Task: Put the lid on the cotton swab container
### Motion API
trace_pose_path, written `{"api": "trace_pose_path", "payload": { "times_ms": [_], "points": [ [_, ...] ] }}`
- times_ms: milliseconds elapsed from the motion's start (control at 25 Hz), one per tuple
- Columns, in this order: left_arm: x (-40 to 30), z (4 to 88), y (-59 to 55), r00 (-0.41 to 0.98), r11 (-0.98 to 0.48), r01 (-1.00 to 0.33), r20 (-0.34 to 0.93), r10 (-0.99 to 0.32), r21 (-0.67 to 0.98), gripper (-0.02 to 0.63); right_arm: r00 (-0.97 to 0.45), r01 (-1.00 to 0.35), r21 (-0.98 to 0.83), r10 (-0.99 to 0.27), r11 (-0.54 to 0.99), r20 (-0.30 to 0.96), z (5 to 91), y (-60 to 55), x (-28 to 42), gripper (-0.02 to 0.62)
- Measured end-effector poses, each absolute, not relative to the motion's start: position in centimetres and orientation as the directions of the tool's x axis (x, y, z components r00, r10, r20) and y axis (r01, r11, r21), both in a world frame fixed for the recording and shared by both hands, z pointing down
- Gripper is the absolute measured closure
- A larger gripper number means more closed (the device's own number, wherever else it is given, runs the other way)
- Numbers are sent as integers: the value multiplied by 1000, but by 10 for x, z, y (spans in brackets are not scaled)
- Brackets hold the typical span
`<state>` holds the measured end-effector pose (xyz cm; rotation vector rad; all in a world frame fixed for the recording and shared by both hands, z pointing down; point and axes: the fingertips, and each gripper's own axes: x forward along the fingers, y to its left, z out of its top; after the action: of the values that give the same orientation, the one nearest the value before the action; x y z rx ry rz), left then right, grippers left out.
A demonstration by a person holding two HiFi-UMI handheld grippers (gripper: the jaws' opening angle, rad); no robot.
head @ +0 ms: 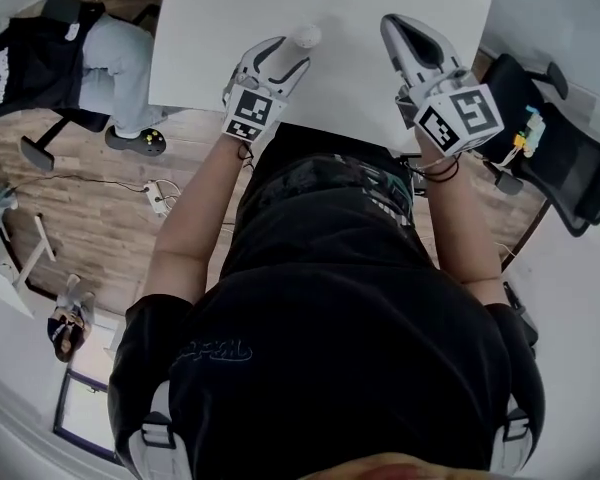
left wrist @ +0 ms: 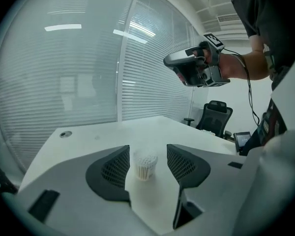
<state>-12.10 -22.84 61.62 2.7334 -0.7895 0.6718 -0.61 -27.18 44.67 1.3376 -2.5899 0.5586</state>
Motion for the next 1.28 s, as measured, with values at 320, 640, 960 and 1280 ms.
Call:
{"api": "trace_pose_path", "payload": {
  "times_ms": [320,640,960,1280],
  "points": [
    [-122,660,-234,725,-826,-555,544,-424,96,370,-593,-805,-251,-732,537,337,458,-278,-4,572],
    [-117,689,-234,717,-863,-499,594,-364,74,342,-577,-817,-246,-737,522,352,459,-287,6,572],
    [-95,695,-241,719,-878,-474,603,-346,61,341,-572,-820,-265,-738,508,358,465,-284,17,572],
    [-86,708,-247,701,-879,-473,630,-335,60,337,-568,-823,-281,-732,494,375,475,-280,28,572]
  ]
}}
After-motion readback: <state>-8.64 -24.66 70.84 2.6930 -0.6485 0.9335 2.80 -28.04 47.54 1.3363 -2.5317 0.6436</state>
